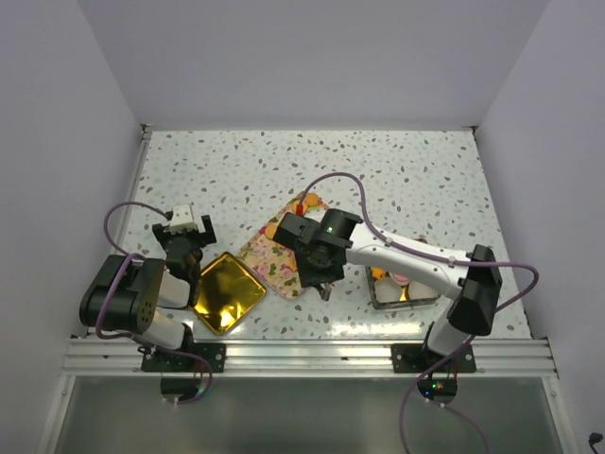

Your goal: Pack the cookies

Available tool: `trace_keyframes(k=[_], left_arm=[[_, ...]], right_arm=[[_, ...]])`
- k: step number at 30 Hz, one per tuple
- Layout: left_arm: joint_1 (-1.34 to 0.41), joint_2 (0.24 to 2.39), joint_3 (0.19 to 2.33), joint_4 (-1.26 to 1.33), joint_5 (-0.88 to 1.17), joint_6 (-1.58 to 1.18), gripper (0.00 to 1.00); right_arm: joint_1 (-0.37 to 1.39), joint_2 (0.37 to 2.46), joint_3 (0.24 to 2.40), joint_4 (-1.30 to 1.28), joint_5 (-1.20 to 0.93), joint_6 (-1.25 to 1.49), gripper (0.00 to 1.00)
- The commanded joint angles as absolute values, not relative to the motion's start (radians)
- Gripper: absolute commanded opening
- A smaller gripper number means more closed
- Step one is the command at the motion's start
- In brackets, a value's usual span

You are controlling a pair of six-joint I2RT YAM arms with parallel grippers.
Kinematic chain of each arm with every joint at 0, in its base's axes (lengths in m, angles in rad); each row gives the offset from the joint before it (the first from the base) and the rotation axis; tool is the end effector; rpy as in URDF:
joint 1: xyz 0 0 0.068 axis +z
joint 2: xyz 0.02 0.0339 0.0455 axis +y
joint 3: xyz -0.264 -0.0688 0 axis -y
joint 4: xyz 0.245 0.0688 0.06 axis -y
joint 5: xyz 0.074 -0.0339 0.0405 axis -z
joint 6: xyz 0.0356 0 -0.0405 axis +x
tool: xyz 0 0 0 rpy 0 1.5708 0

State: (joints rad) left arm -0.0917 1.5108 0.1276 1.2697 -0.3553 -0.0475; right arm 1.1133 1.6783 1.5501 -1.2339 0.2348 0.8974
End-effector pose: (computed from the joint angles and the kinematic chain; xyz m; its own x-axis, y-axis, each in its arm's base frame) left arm 0.2157 -0.0074 0.1354 -0.1004 -0.0355 -0.9943 -0.2634 0.9647 -0.0078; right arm 0.1494 0.2848 0.2979 -0.9349 -0.1778 -0.3071 -0.1931 0.9810 0.0200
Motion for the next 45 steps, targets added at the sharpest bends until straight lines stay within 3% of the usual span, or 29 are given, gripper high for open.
trace_keyframes(k=[1,10,19,45], left_arm=[[-0.092,1.514,0.147,1.401,-0.377,-0.032,1.00],[-0.091,1.514,0.147,1.401,-0.377,-0.032,1.00],[-0.092,1.514,0.147,1.401,-0.377,-0.034,1.00],[-0.092,1.514,0.147,1.401,-0.377,-0.034,1.00]], right_arm=[[1.114,1.579,1.522,-1.250,0.281,0.893,0.49],[1.114,1.456,1.474,-1.210,0.275,0.793,0.50],[1.112,1.473,1.542,-1.238,0.311,0.721,0.50],[1.028,1.839,1.873,-1.328,0.253,0.643,0.50]])
